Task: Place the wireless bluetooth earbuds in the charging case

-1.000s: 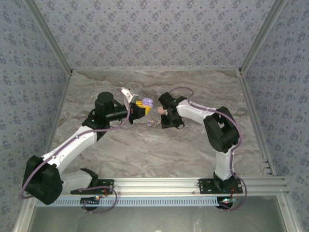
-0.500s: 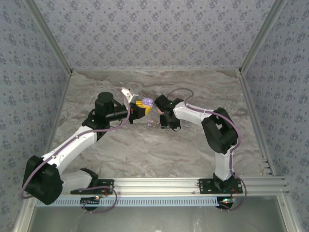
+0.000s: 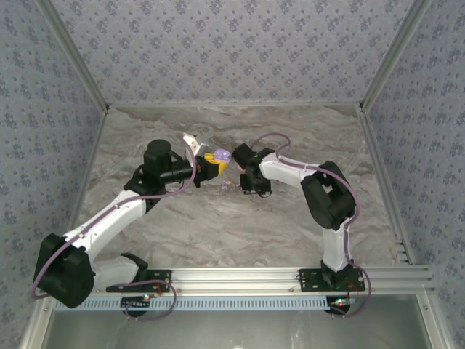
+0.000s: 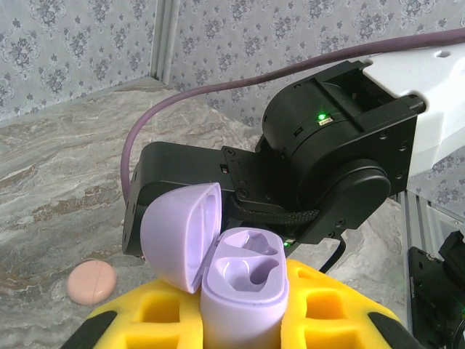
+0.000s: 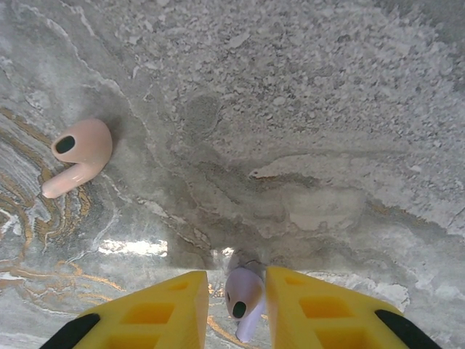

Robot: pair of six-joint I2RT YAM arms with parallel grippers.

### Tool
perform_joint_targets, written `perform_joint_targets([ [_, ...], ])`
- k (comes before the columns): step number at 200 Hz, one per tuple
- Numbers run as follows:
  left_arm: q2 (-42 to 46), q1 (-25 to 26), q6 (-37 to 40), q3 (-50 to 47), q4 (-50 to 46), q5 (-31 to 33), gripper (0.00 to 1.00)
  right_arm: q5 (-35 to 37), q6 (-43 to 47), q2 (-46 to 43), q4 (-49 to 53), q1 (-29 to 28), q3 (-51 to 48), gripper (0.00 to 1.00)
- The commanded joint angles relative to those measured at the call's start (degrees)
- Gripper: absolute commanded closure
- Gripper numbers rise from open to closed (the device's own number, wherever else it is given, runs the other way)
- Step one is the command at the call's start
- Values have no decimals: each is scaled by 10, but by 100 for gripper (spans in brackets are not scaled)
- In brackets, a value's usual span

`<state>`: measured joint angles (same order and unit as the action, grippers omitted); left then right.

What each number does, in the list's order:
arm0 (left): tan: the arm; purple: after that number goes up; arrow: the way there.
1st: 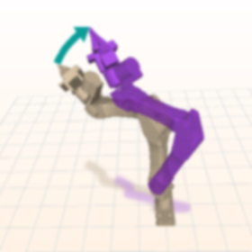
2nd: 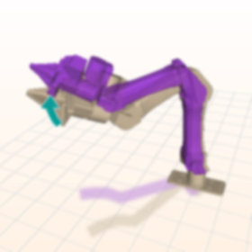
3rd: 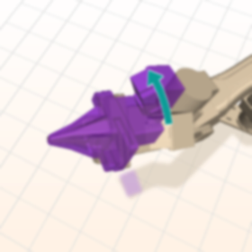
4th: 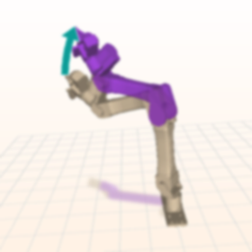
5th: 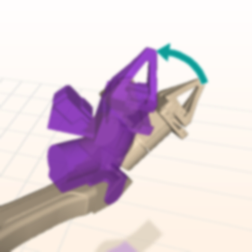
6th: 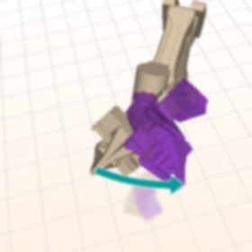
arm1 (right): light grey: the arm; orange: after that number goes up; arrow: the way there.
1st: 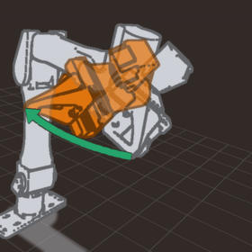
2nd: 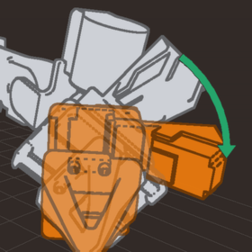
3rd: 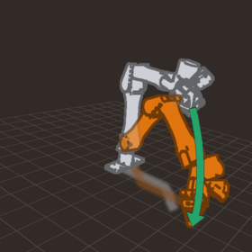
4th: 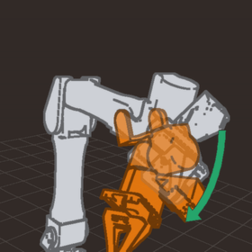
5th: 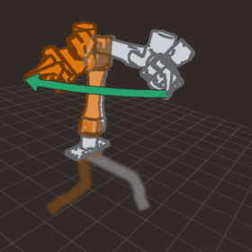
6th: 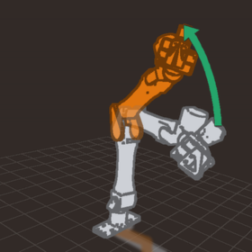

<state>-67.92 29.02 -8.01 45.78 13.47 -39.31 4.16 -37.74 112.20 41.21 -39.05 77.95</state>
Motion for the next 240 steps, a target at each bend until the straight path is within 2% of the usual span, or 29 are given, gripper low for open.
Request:
perform_joint_targets([
  [1,13,2,8,6,9,-1,99,12,-7,15,20,-4,11,71],
  [129,17,4,8,4,8,0,99,15,12,39,8,-7,5,78],
  [158,19,3,8,2,7,1,99,-2,99,39,4,-2,10,81],
  [207,27,4,11,-2,3,5,99,-34,260,41,58,12,27,80],
  [229,27,4,11,-3,4,5,99,-28,274,43,70,21,28,75],
  [240,26,4,10,-3,5,5,99,-27,263,43,71,27,29,68],
])
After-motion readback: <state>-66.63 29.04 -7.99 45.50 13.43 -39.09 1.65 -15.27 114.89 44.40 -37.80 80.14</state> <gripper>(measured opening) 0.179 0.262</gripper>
